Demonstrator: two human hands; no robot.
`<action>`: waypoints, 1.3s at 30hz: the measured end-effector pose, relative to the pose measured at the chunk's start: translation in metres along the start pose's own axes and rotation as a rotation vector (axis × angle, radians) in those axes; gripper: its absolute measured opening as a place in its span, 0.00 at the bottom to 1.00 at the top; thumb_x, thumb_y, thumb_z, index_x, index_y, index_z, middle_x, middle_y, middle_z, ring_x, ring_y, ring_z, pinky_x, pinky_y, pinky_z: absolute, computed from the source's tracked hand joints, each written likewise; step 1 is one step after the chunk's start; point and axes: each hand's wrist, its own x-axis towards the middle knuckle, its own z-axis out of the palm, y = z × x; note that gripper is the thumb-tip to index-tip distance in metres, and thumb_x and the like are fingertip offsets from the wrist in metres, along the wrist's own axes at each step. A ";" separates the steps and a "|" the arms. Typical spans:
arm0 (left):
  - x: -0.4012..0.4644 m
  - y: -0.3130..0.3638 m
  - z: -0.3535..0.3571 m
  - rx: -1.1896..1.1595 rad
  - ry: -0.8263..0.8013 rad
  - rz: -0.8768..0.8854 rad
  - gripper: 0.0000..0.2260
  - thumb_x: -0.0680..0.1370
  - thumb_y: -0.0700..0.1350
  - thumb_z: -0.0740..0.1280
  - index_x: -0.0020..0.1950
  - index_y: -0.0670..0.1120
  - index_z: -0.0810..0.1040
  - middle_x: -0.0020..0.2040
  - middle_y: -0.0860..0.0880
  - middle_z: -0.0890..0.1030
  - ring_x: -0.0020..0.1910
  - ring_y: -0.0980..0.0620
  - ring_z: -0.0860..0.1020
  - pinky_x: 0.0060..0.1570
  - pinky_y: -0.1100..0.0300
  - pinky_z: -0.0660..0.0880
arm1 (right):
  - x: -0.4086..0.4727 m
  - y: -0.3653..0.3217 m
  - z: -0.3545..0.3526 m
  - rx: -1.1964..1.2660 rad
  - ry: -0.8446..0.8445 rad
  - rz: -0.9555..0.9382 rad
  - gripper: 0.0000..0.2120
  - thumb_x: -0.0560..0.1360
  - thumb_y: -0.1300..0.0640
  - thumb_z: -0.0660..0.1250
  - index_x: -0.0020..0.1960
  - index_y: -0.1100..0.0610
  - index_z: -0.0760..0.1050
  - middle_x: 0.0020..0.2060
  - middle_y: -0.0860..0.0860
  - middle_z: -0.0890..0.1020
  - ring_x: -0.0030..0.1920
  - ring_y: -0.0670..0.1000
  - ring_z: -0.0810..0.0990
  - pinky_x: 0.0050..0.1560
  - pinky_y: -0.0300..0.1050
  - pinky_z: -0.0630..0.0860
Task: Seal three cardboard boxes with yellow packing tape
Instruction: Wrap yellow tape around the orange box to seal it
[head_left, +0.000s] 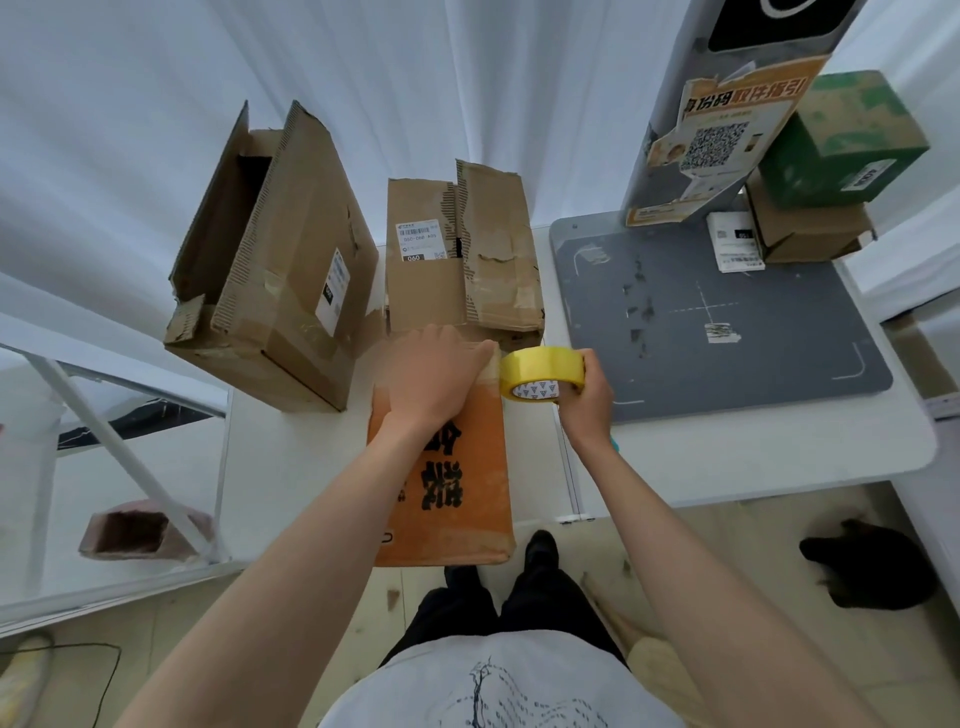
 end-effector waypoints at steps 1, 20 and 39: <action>0.000 0.000 0.000 -0.002 -0.002 0.000 0.31 0.81 0.69 0.46 0.60 0.48 0.77 0.58 0.48 0.78 0.60 0.46 0.73 0.64 0.49 0.64 | 0.002 -0.001 -0.001 0.000 -0.013 0.009 0.05 0.79 0.66 0.63 0.51 0.57 0.70 0.44 0.54 0.77 0.41 0.46 0.77 0.34 0.31 0.72; -0.002 -0.018 -0.015 -0.012 -0.107 -0.001 0.49 0.59 0.86 0.50 0.63 0.52 0.73 0.60 0.51 0.74 0.66 0.45 0.71 0.77 0.35 0.43 | 0.002 0.012 0.010 0.593 -0.317 0.462 0.26 0.78 0.59 0.70 0.74 0.55 0.67 0.62 0.59 0.80 0.60 0.59 0.82 0.54 0.51 0.83; 0.000 0.004 -0.015 0.025 -0.143 -0.043 0.53 0.58 0.87 0.49 0.67 0.50 0.72 0.66 0.47 0.75 0.68 0.41 0.70 0.74 0.39 0.56 | -0.004 0.068 -0.020 -0.003 -0.117 0.450 0.09 0.76 0.65 0.69 0.55 0.56 0.80 0.50 0.55 0.83 0.52 0.55 0.82 0.53 0.51 0.79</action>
